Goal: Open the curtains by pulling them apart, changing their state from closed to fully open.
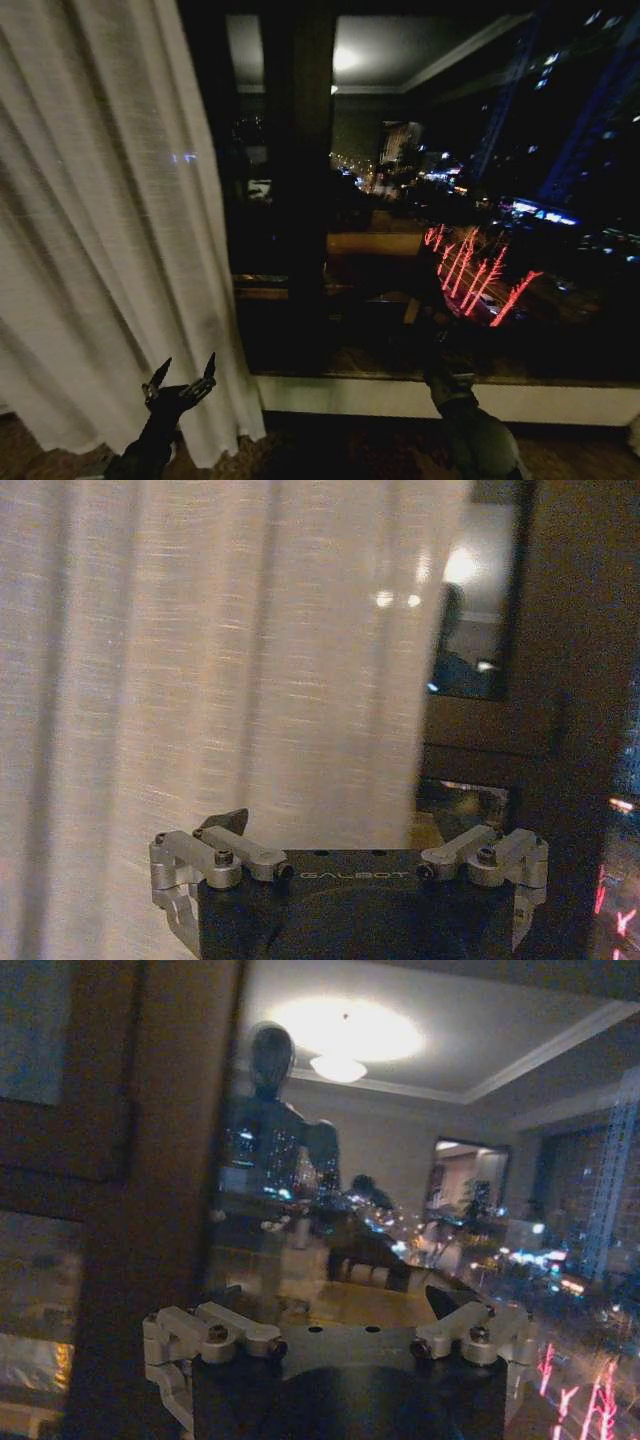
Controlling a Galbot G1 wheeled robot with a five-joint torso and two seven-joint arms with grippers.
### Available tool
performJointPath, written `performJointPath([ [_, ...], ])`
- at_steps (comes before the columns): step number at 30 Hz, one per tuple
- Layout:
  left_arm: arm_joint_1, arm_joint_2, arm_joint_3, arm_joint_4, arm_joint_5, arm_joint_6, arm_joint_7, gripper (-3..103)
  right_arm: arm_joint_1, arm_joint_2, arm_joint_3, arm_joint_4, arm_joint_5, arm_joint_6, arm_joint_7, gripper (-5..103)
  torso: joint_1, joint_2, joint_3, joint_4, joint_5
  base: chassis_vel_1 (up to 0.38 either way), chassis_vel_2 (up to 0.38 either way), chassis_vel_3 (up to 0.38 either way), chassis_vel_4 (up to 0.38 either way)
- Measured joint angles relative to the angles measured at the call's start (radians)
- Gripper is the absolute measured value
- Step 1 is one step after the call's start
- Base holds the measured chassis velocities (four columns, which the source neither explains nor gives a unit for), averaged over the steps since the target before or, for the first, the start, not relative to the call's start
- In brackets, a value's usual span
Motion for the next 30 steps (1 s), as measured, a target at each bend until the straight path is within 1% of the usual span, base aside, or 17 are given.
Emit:
performJointPath([
  [3,-0.004,0.005,0.006,0.014,0.022,-0.01,0.0,100,0.004,-0.003,-0.003,-0.003,0.012,-0.006,0.001,100,0.0,0.0,0.0,0.0004,-0.0006,0.282,0.359,-0.256,-0.364],
  [7,-0.022,0.014,0.007,0.025,0.026,-0.014,0.0,100,0.01,-0.002,-0.004,-0.013,0.013,-0.007,0.011,100,0.001,0.0,0.0,0.0005,-0.0006,0.213,0.279,-0.231,-0.281],
  [10,-0.056,0.048,0.006,0.042,0.023,-0.002,0.0,100,0.011,0.0,-0.004,-0.023,0.014,-0.006,0.015,100,0.0,0.0,0.0,0.0003,-0.0011,0.113,0.11,-0.082,-0.169],
  [11,-0.056,0.048,0.006,0.042,0.023,-0.002,0.0,100,0.011,0.0,-0.004,-0.023,0.014,-0.006,0.015,100,0.0,0.0,0.0,0.0003,-0.0011,0.064,0.044,-0.048,-0.133],
  [14,-0.109,0.098,0.008,0.062,0.005,0.023,-0.009,100,0.01,0.001,-0.005,-0.029,0.014,-0.003,0.017,100,0.0,0.0,0.0,0.0002,-0.0005,0.021,0.015,-0.012,-0.006],
  [16,-0.183,0.155,0.015,0.092,-0.025,0.048,-0.039,100,0.01,0.005,-0.005,-0.037,0.014,0.008,0.018,100,0.0,0.0,0.0,-0.0001,0.0006,-0.014,-0.042,0.013,0.062],
  [17,-0.215,0.18,0.017,0.106,-0.041,0.061,-0.05,100,0.01,0.007,-0.006,-0.041,0.013,0.015,0.02,100,0.0,0.0,0.0,-0.0002,0.0002,-0.031,-0.034,0.023,0.06],
  [18,-0.215,0.18,0.017,0.106,-0.041,0.061,-0.05,100,0.01,0.007,-0.006,-0.041,0.013,0.015,0.02,100,0.0,0.0,0.0,-0.0002,0.0002,-0.031,-0.034,0.023,0.06],
  [21,-0.291,0.247,0.029,0.167,-0.071,0.093,-0.064,100,0.009,0.01,-0.006,-0.049,0.011,0.024,0.032,100,0.0,0.0,0.0,-0.0001,0.0,-0.029,-0.047,0.022,0.035],
  [23,-0.305,0.259,0.034,0.186,-0.073,0.095,-0.065,100,0.009,0.01,-0.006,-0.054,0.011,0.026,0.035,100,0.0,0.0,0.0,-0.0001,0.0,0.0,0.0,0.0,0.0],
  [25,-0.337,0.277,0.049,0.237,-0.074,0.097,-0.067,100,0.014,0.008,-0.004,-0.071,0.01,0.032,0.041,100,0.0,0.0,0.0,0.0004,-0.0012,0.002,0.027,-0.001,-0.011],
  [27,-0.367,0.288,0.063,0.283,-0.074,0.098,-0.067,100,0.024,0.008,-0.003,-0.091,0.01,0.041,0.049,100,0.0,0.0,0.0,0.0006,-0.001,0.0,0.0,0.0,0.0],
  [30,-0.394,0.299,0.075,0.317,-0.074,0.098,-0.068,100,0.031,0.01,-0.002,-0.104,0.009,0.047,0.053,100,0.0,0.0,0.0,0.0006,-0.0006,0.0,0.0,0.0,0.0],
])
